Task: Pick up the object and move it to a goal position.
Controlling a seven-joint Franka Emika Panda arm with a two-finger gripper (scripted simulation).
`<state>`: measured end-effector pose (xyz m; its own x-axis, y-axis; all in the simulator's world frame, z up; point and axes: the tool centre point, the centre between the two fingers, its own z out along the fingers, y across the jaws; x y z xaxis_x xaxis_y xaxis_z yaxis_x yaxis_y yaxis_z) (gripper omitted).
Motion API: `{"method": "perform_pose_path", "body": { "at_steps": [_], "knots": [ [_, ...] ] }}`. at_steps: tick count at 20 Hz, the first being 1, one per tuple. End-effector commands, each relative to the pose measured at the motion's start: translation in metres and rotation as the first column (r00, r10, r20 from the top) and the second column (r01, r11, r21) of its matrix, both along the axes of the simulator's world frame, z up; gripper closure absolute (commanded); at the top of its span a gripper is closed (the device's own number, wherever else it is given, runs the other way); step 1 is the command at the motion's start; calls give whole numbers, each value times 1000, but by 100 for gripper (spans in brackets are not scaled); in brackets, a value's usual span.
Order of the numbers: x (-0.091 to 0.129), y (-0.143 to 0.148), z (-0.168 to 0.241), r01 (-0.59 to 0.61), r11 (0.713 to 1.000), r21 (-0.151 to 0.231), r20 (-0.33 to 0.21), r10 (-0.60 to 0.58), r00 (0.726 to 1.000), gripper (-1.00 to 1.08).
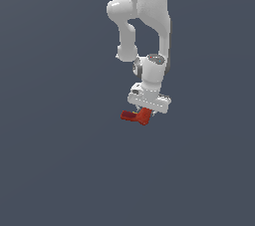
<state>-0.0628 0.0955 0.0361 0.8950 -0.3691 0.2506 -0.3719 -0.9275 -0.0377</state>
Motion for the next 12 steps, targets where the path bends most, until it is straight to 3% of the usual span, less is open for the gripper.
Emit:
{"method": "perform_pose_path", "body": {
  "at_steps": [1, 12],
  "knots": [
    [5, -1, 12, 0, 1000, 2, 5, 0, 1000, 108],
    [31, -15, 97, 3, 1000, 3, 3, -3, 1000, 108]
  ]
}}
